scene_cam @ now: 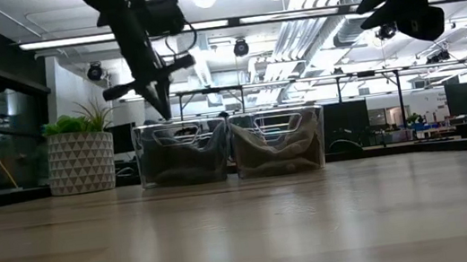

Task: Pick & Place hat
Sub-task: Put the gray cap into the left transparent bin

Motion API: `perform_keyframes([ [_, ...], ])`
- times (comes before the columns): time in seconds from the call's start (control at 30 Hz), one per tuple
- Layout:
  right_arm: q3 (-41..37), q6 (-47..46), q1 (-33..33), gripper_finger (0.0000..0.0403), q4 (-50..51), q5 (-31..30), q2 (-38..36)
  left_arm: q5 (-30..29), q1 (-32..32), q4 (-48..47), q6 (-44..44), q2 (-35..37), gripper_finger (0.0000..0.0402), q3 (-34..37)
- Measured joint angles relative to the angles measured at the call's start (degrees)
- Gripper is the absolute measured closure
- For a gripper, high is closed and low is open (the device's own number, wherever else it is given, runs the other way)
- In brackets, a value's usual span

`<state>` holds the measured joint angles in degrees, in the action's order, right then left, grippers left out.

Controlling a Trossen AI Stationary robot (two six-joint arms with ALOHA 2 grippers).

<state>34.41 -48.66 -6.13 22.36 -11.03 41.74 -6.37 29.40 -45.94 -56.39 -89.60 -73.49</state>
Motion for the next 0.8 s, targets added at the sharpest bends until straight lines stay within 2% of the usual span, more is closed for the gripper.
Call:
perform_keyframes([
  [0.47,0.0,-0.38,0.0,0.0298,0.53,0.02,0.0,3.7,-0.56,6.98,-3.3,-8.51,0.0402,0.04],
  [0.8,0.0,-1.44,0.0,0.0298,0.53,0.07,0.0,3.43,-0.54,6.96,-3.95,-14.22,0.0402,0.02],
])
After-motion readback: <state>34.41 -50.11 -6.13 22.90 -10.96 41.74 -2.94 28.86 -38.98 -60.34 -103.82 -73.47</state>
